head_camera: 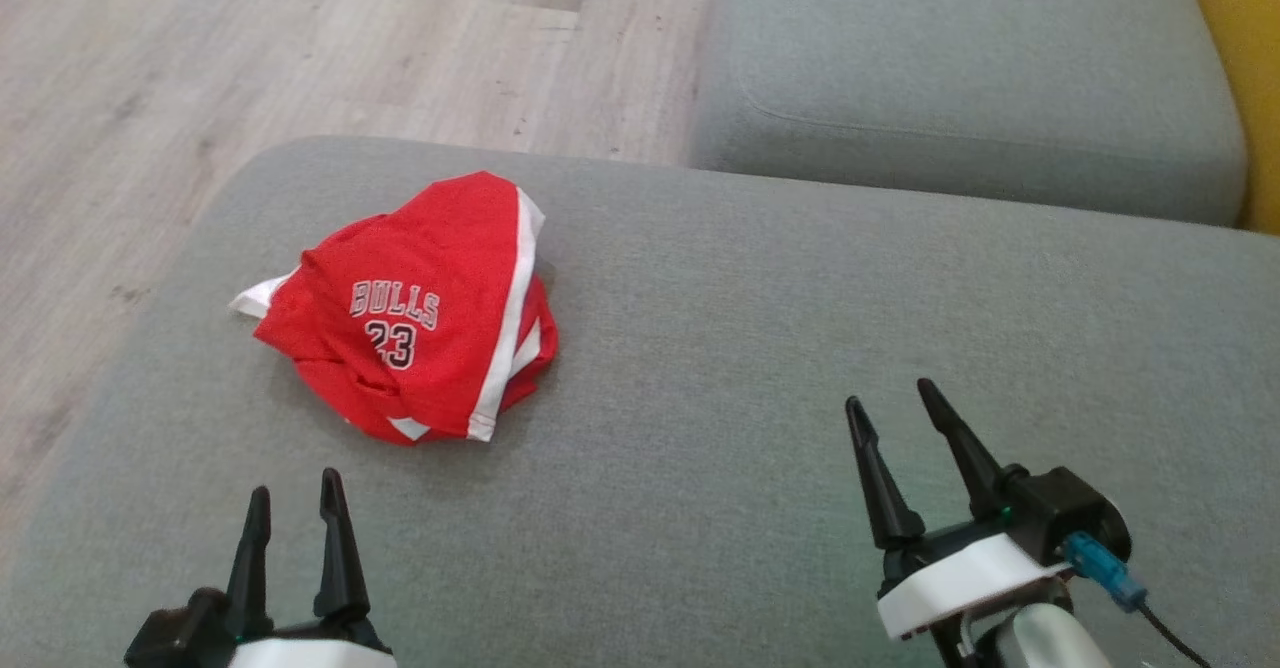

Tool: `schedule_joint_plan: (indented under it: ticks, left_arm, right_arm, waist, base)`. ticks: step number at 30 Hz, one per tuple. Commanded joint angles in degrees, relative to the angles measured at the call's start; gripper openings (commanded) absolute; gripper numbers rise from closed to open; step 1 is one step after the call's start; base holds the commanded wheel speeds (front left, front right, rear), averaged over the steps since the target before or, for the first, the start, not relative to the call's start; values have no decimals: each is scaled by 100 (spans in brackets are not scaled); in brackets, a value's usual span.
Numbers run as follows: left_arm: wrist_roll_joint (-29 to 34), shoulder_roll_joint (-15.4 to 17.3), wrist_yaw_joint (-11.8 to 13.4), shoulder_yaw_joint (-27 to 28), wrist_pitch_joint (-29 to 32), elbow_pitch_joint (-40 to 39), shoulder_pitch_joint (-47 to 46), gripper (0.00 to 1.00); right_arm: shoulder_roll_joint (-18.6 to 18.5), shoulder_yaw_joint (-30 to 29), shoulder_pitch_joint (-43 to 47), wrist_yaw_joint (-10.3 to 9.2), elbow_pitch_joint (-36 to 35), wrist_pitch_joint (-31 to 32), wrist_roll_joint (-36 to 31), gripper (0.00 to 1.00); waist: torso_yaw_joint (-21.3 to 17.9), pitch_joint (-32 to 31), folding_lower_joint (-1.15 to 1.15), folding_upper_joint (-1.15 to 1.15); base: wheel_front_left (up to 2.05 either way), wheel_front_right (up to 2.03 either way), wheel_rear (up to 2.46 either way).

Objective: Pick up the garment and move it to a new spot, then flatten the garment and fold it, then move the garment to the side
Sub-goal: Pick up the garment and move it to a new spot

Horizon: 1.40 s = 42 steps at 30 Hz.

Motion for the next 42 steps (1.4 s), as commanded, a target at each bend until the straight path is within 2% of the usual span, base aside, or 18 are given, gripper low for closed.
schedule_joint_plan:
  ticks: [1,9,15,19,23,26,27,33,38,42]
  left_arm:
    - [41,2,-37,221,-55,-199,-168,100]
    - [78,2,-70,270,-55,-195,-150,100]
    - [411,83,-137,242,-55,-133,-399,100]
    - [577,493,-191,-26,70,131,-1061,100]
    - [585,1062,-217,-558,1024,571,-2044,100]
    - [324,1493,-220,-1112,1767,812,-2773,100]
    - [324,1493,-220,-1112,1767,812,-2773,100]
    - [-245,2283,-222,-1862,2773,1338,-3895,100]
    - [-567,2737,-222,-2303,3271,1856,-4332,100]
    - [-787,2859,-222,-2469,3360,2208,-4457,100]
  right_arm:
    - [-37,167,-98,-4,-158,-61,51,100]
    - [-37,358,-52,-4,-146,-61,141,100]
    - [-37,360,-146,-4,-188,-61,114,100]
    - [-37,261,-274,-4,-239,-61,25,100]
    - [-37,118,-442,-4,-276,-61,-76,100]
    - [-37,8,-579,-4,-333,-61,-77,100]
    - [-37,8,-579,-4,-333,-61,-77,100]
    - [-37,-59,-794,-4,-423,-61,-101,100]
    - [-37,-133,-906,-4,-457,-61,-56,100]
    - [-37,-142,-932,-4,-457,-61,-50,100]
  waist:
    - [67,-35,0,0]
    - [178,-60,0,0]
    - [54,160,0,0]
    - [-83,494,0,0]
    - [-245,878,0,0]
    - [-401,1139,0,0]
    - [-401,1139,0,0]
    - [-692,1563,0,0]
    - [-892,1772,0,0]
    - [-984,1823,0,0]
  base:
    - [0,0,0]
    - [0,0,0]
    - [0,0,0]
    - [0,0,0]
    - [0,0,0]
    - [0,0,0]
    - [0,0,0]
    - [0,0,0]
    - [0,0,0]
    - [0,0,0]
